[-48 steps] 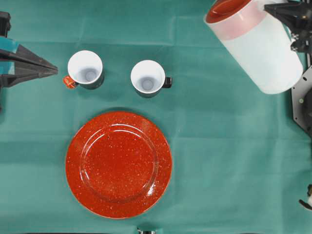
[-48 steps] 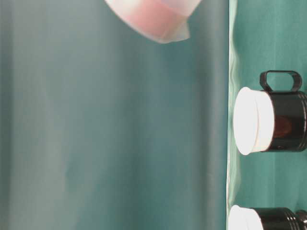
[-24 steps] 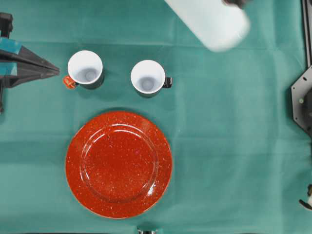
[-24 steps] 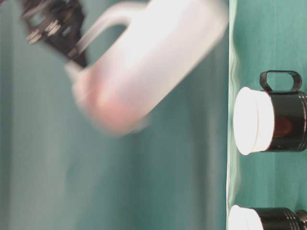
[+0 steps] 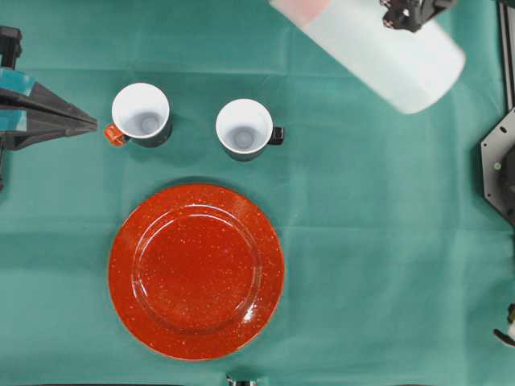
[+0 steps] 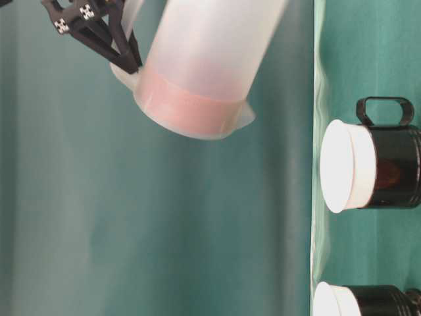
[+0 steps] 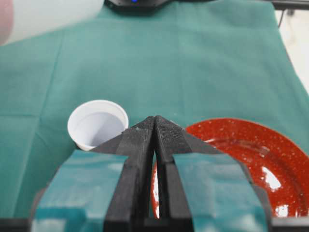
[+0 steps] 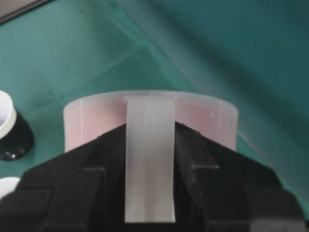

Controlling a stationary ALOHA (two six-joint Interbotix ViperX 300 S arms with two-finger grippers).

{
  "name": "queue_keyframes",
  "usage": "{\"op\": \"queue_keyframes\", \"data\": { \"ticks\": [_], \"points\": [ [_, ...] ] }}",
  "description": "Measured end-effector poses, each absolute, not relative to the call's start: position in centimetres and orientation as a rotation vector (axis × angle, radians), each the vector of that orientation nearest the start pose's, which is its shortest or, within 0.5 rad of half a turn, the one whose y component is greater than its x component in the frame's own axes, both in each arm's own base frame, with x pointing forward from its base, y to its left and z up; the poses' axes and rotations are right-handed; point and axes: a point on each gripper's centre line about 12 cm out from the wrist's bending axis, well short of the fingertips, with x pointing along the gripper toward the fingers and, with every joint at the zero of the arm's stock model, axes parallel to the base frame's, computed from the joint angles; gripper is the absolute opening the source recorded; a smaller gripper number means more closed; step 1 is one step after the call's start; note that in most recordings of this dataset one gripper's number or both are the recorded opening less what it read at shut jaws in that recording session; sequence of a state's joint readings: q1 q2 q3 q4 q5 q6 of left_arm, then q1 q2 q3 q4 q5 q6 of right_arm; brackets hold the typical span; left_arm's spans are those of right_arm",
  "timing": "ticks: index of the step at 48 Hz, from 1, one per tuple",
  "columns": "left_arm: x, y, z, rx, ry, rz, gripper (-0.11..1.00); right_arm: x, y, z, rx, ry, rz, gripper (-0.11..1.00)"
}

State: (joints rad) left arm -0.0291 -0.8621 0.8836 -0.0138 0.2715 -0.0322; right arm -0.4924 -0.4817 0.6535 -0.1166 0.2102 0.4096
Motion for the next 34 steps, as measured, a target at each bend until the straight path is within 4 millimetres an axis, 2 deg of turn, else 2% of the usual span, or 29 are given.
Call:
{"op": "queue_keyframes", "data": {
  "ticks": [4, 9, 14, 18, 27, 34],
  "points": [
    [22.4, -0.7, 32.7, -0.043, 0.294, -0.026, 0.02, 29.3, -16.1, 32.4, 0.374, 0.31, -0.566, 0.23],
    [22.4, -0.7, 32.7, -0.043, 0.292, -0.025, 0.02, 31.3, -17.3, 33.3, 0.364, 0.309, -0.568, 0.23],
    [22.3, -0.7, 32.8, -0.046, 0.291, -0.025, 0.02, 31.8, -17.7, 34.3, 0.365, 0.298, -0.571, 0.23],
    [22.3, -0.8, 32.8, -0.046, 0.289, -0.028, 0.02, 31.4, -17.3, 34.8, 0.365, 0.301, -0.569, 0.23],
    [22.3, -0.8, 32.7, -0.042, 0.295, -0.029, 0.02, 28.7, -15.6, 35.3, 0.382, 0.324, -0.573, 0.23],
    [22.2, -0.8, 32.6, -0.041, 0.308, -0.03, 0.02, 28.3, -15.3, 34.8, 0.401, 0.371, -0.58, 0.23]
  ]
}}
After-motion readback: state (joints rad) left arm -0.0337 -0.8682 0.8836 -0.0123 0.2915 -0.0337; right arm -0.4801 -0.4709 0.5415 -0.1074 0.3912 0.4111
